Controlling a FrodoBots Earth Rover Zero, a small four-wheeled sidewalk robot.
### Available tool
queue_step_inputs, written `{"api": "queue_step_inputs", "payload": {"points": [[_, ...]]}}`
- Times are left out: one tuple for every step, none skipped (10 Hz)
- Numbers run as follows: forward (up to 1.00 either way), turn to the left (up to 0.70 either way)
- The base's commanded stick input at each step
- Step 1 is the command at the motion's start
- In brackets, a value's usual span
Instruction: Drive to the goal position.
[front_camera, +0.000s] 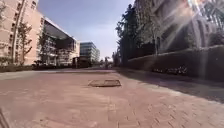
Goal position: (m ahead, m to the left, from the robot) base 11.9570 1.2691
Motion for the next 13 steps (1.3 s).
{"api": "queue_step_inputs", "payload": {"points": [[0.38, 0.00], [0.13, 0.00], [0.22, 0.00], [0.37, 0.00], [0.42, 0.00], [0.45, 0.00], [0.45, 0.00], [0.45, 0.00], [0.45, 0.00], [0.45, 0.00], [0.45, -0.02], [0.45, -0.16], [0.45, -0.27]]}}
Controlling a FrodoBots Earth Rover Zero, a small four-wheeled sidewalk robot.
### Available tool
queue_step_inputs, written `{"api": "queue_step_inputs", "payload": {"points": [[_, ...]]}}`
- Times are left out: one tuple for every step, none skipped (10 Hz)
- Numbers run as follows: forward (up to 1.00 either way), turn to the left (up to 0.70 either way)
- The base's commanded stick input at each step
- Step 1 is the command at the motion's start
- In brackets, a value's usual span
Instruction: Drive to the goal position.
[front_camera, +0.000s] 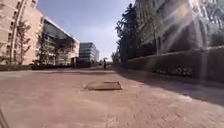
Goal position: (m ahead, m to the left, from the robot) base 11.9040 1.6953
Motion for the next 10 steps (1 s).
{"api": "queue_step_inputs", "payload": {"points": [[0.45, -0.27], [0.45, -0.27], [0.45, -0.27], [0.45, -0.27], [0.45, -0.27], [0.45, -0.27], [0.45, -0.27], [0.45, -0.27], [0.45, -0.27], [0.45, -0.26]]}}
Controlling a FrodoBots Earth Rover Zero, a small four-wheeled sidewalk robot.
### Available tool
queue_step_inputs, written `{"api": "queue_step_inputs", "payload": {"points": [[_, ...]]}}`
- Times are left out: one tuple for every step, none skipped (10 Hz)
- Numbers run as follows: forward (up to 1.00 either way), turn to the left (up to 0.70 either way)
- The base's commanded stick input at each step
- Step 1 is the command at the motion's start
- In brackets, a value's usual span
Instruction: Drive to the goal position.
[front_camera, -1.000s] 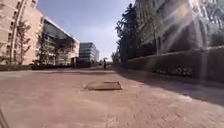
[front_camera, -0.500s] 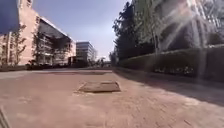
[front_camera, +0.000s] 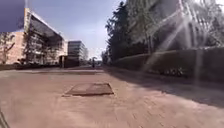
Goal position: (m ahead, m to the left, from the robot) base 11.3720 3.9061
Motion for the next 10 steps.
{"api": "queue_step_inputs", "payload": {"points": [[0.45, -0.09], [0.45, -0.01], [0.45, 0.00], [0.47, 0.00], [0.66, 0.00], [0.70, 0.00], [0.70, 0.00], [0.70, 0.00], [0.70, 0.00], [0.70, 0.00]]}}
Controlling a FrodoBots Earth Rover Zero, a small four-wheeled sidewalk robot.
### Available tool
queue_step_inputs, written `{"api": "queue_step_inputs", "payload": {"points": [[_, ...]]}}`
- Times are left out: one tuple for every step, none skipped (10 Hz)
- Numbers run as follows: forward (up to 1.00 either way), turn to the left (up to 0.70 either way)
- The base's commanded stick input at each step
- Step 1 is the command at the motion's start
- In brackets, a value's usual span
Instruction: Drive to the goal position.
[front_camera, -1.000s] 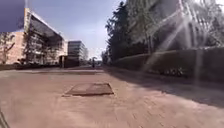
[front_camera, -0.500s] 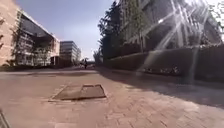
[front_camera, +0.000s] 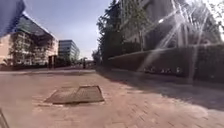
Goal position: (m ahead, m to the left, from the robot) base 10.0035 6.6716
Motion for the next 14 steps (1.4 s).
{"api": "queue_step_inputs", "payload": {"points": [[0.70, 0.00], [0.70, 0.00], [0.70, 0.00], [0.70, 0.00], [0.70, 0.00], [0.70, 0.00], [0.70, 0.00], [0.70, 0.00], [0.70, 0.00], [0.70, 0.00], [0.70, 0.00], [0.70, 0.10], [0.70, 0.14], [0.70, 0.14]]}}
